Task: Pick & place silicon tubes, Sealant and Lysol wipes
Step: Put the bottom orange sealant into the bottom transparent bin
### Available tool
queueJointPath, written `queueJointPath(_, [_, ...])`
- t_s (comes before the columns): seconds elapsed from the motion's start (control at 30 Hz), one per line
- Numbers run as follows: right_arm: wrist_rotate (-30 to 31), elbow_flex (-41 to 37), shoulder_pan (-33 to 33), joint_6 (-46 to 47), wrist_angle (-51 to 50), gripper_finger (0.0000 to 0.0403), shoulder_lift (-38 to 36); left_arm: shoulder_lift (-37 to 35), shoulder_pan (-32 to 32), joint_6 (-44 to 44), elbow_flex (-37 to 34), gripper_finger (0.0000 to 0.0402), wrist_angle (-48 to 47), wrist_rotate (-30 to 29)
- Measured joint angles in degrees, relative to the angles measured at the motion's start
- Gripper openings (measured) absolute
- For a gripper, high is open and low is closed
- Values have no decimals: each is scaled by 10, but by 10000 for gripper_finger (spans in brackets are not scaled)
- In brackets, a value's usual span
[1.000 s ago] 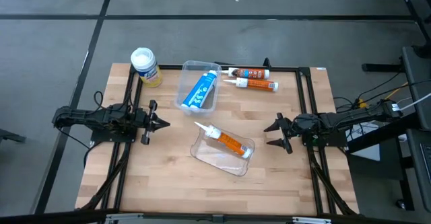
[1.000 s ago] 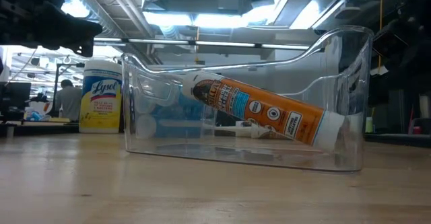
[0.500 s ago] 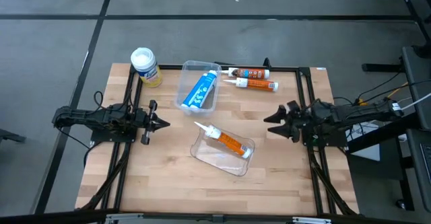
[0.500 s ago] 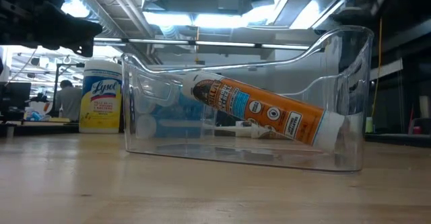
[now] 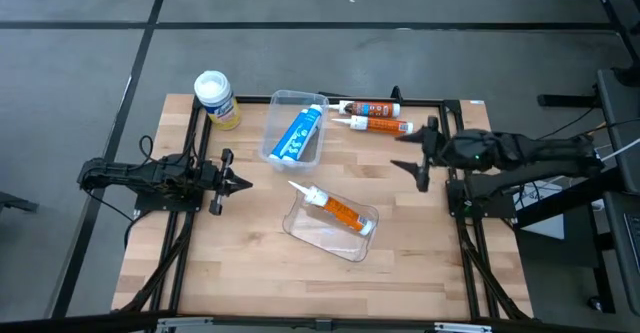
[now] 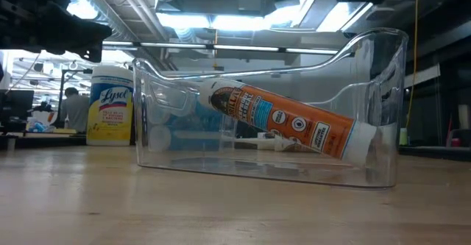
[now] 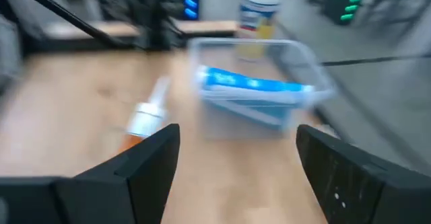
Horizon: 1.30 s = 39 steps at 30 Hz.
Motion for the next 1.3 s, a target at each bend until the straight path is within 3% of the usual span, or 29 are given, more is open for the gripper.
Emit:
queueJointPath(0.23, [24, 91, -17, -154, -38, 298, 88, 0, 0, 0, 0, 4, 0, 0])
queueJointPath(0.53, [27, 127, -39, -258, -23, 298, 166, 0, 0, 0, 0, 7, 0, 0])
queueJointPath(0.7, [120, 127, -52, -266, -9, 298, 199, 0, 0, 0, 0, 5, 0, 0])
queueJointPath(0.83, [151, 127, -92, -266, -20, 298, 218, 0, 0, 0, 0, 9, 0, 0])
queueJointPath(1.13, [145, 127, -193, -266, -23, 298, 273, 0, 0, 0, 0, 6, 0, 0])
queueJointPath(1.3, [80, 127, -237, -268, -28, 298, 295, 0, 0, 0, 0, 8, 0, 0])
